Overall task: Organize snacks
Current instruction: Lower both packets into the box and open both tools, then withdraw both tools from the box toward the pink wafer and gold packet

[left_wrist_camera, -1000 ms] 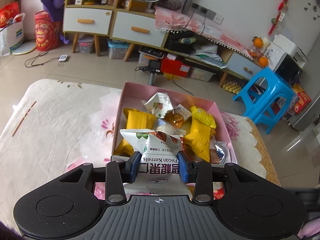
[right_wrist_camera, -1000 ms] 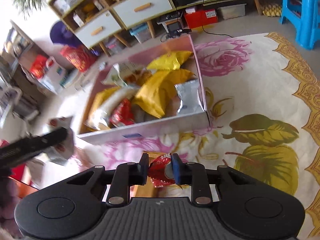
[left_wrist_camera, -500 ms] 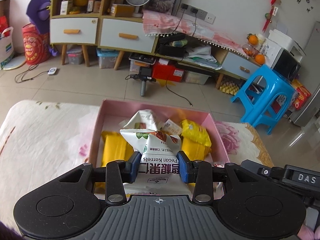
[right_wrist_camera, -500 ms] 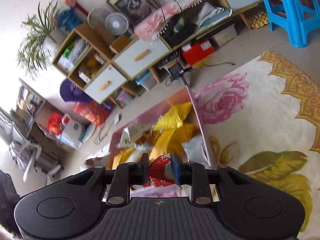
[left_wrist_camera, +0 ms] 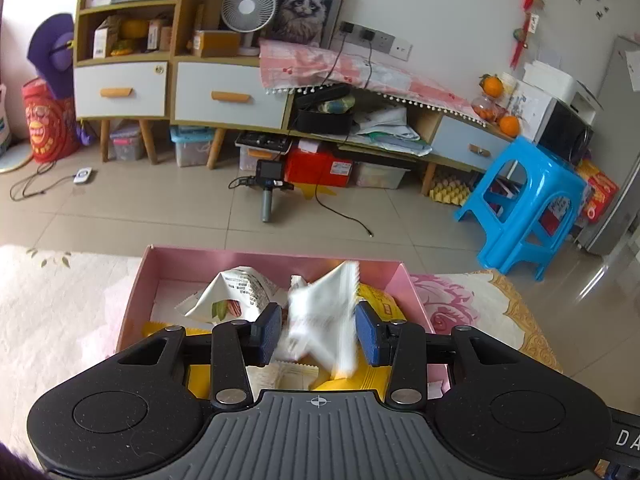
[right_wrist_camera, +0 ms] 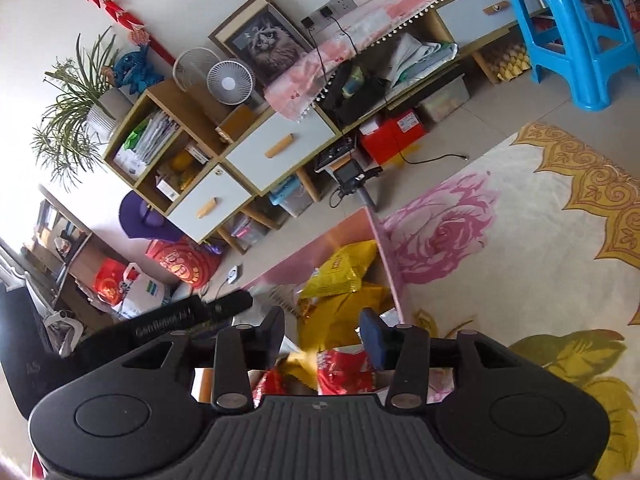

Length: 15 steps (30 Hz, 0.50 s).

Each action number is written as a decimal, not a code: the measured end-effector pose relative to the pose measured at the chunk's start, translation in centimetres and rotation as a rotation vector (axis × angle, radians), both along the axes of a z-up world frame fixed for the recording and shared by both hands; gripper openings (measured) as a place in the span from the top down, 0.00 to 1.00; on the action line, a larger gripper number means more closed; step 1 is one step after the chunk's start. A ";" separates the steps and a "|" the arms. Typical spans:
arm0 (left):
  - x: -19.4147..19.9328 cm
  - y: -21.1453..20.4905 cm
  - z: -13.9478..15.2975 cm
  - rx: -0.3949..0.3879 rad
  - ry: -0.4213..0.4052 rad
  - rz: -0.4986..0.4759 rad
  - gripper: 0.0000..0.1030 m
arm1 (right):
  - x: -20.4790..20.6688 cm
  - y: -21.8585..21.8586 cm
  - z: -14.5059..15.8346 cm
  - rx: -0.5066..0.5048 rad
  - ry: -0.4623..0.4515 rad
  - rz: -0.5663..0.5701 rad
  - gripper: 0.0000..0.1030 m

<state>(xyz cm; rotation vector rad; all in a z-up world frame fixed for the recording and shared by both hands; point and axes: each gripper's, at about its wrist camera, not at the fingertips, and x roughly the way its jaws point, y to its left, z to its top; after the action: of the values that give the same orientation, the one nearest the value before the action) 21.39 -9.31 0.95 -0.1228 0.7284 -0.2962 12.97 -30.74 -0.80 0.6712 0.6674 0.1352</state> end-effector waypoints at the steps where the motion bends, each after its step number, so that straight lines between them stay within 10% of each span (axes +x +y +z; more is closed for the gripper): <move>1: -0.1 0.0 0.1 0.009 -0.003 -0.007 0.58 | 0.0 0.0 0.1 -0.005 0.000 0.002 0.62; 15: -4.2 4.6 0.0 0.059 0.053 0.003 0.32 | -0.9 1.2 1.0 -0.092 0.004 0.041 0.31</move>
<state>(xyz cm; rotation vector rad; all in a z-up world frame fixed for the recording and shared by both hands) 17.20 -4.69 0.99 -0.0756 0.7890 -0.2690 12.09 -29.54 0.23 0.5701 0.6871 0.1409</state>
